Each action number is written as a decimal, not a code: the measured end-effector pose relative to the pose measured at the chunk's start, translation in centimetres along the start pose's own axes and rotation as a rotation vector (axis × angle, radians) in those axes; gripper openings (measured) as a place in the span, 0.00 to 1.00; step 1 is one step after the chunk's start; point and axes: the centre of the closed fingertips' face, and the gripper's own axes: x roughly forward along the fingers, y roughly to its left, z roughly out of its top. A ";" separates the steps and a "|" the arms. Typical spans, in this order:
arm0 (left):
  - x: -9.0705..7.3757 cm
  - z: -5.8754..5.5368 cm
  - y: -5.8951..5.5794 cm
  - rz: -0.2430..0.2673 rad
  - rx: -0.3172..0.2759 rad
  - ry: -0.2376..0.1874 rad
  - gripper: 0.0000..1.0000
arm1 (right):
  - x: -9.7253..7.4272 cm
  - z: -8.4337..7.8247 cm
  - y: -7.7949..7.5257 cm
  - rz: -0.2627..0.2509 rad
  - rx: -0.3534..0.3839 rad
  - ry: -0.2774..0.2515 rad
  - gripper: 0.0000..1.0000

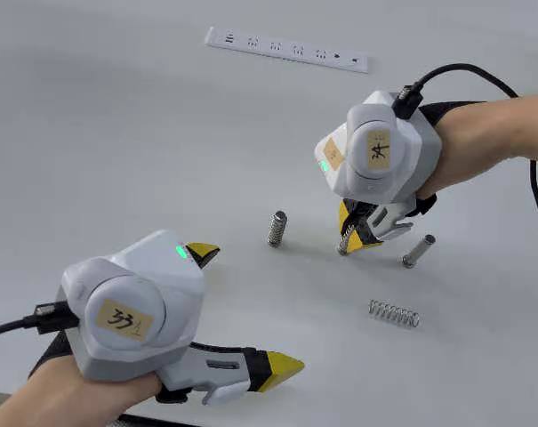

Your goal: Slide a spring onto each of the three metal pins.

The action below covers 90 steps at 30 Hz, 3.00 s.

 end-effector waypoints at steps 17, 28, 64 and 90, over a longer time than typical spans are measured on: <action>-0.1 0.1 -0.1 -0.001 0.000 -0.005 0.91 | 0.1 0.6 0.2 0.007 0.070 -0.067 0.33; -0.4 0.3 -0.1 -0.004 0.014 -0.001 0.91 | -0.7 1.4 0.1 -0.047 0.133 -0.179 0.88; -0.7 2.3 -0.2 -0.006 0.051 -0.020 0.91 | -4.4 -1.8 3.4 -0.190 0.370 -0.377 0.99; 0.2 2.7 -1.8 -0.070 0.097 -0.001 0.89 | -5.8 -6.0 9.3 -0.311 0.625 -0.512 0.99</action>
